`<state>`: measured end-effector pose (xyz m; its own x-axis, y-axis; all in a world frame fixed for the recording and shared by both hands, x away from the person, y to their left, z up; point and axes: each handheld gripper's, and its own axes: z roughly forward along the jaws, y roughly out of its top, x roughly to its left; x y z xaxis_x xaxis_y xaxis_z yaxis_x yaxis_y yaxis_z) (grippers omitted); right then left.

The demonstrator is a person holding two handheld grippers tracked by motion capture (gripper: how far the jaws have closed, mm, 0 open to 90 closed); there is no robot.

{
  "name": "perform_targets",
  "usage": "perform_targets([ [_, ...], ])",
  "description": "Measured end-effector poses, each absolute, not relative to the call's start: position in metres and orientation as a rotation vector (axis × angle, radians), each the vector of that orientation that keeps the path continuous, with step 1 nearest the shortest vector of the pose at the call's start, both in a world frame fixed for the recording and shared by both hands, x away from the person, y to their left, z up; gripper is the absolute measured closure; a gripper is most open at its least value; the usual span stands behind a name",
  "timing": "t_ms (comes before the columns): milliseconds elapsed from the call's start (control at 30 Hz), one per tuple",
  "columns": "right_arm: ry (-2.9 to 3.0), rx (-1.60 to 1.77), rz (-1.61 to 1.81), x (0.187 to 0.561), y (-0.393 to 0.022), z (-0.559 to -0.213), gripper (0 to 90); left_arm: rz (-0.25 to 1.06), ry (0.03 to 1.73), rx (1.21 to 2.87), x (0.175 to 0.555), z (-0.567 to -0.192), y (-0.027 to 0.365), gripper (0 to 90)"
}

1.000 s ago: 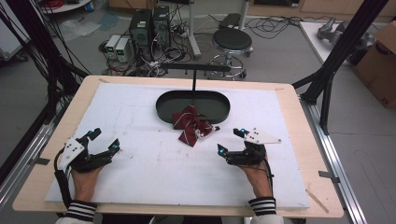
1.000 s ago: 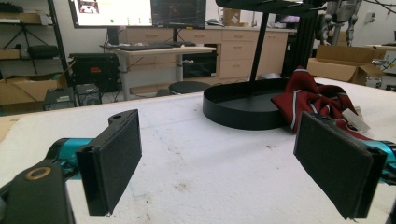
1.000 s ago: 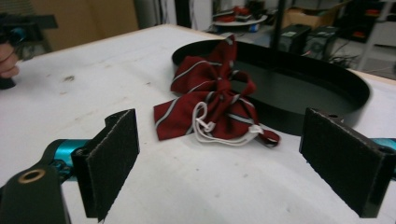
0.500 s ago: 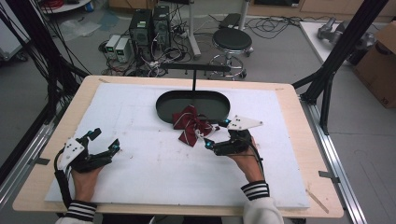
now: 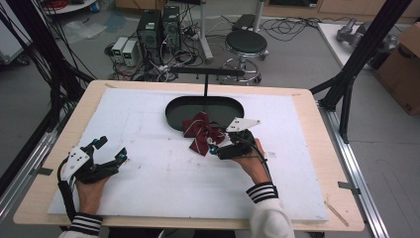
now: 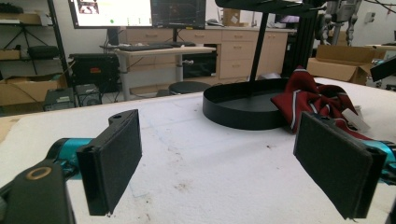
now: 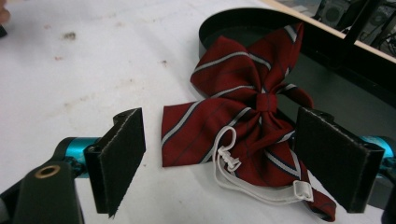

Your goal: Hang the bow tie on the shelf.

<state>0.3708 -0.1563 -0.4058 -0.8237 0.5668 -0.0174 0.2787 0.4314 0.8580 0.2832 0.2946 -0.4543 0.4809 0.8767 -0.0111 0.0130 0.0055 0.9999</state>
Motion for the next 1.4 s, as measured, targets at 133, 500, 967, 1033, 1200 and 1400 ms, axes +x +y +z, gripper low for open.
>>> perform_targets([
  [133, 2.412, 0.712, 1.316, 0.374, -0.151, -0.408, 16.6, 0.822, 0.843, 1.409, 0.283, -0.454, 0.295, 15.6],
  [500, 2.501, 0.684, 1.243, 0.384, -0.135, -0.421, 26.2, 0.822, 0.84, 1.404, 0.283, -0.454, 0.294, 15.6],
  [967, 2.576, 0.71, 1.068, 0.394, -0.119, -0.427, 36.3, 0.822, 0.84, 1.404, 0.283, -0.454, 0.295, 15.6],
  [1033, 2.581, 0.719, 1.027, 0.394, -0.119, -0.428, 38.0, 0.823, 0.839, 1.406, 0.283, -0.454, 0.295, 15.6],
  [1200, 2.593, 0.717, 0.981, 0.395, -0.12, -0.429, 48.2, 0.82, 0.839, 1.403, 0.283, -0.454, 0.295, 15.6],
  [1400, 2.597, 0.698, 0.899, 0.396, -0.121, -0.433, 60.6, 0.822, 0.837, 1.401, 0.282, -0.455, 0.295, 15.6],
])
